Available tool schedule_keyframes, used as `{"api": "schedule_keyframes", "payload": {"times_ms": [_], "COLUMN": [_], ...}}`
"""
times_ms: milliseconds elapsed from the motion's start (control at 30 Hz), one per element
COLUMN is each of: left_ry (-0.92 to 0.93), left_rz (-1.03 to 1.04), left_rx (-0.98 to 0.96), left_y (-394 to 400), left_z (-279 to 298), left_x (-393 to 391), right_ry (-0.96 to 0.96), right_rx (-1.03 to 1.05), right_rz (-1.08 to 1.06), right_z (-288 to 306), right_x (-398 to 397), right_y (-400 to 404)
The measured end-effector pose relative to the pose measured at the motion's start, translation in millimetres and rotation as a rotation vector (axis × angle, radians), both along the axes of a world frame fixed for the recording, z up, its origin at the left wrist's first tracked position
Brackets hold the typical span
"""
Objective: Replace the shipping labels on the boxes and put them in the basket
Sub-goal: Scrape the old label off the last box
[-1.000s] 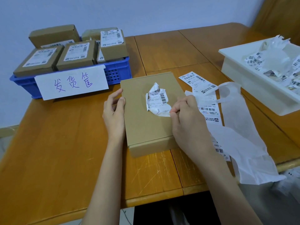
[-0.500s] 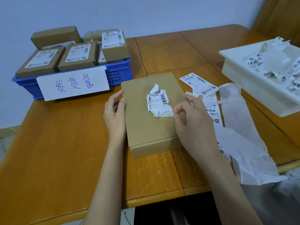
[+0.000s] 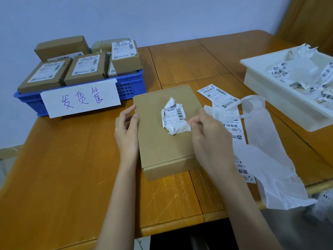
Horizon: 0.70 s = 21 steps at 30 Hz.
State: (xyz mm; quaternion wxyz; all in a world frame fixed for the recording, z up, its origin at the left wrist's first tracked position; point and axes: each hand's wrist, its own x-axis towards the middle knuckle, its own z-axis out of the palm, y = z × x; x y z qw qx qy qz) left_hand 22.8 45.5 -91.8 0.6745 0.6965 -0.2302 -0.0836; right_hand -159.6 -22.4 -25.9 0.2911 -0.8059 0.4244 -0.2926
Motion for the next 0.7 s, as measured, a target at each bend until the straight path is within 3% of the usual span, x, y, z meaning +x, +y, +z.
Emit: {"api": "schedule_keyframes", "payload": {"times_ms": [100,233,533,700], "left_ry": [0.006,0.000,-0.031,-0.031], "left_rz": [0.007,0.018,0.015,0.014], "left_rx": [-0.003,0.004,0.004,-0.007], "left_y": [-0.5,-0.5,-1.6,-1.1], "left_z": [2.1,3.5,2.9,2.9], "left_x": [-0.6,-1.9,-2.0,-2.3], "right_ry": [-0.117,0.049,-0.048,-0.036], "right_rx": [0.143,0.077,0.072,0.113], "right_rz": [0.147,0.268,0.071,0.114], "right_z": [8.8,5.7,1.0,1.9], "right_x": [-4.9,4.9,15.6,14.9], "right_y": [-4.0,-9.4,-10.5,-11.2]}}
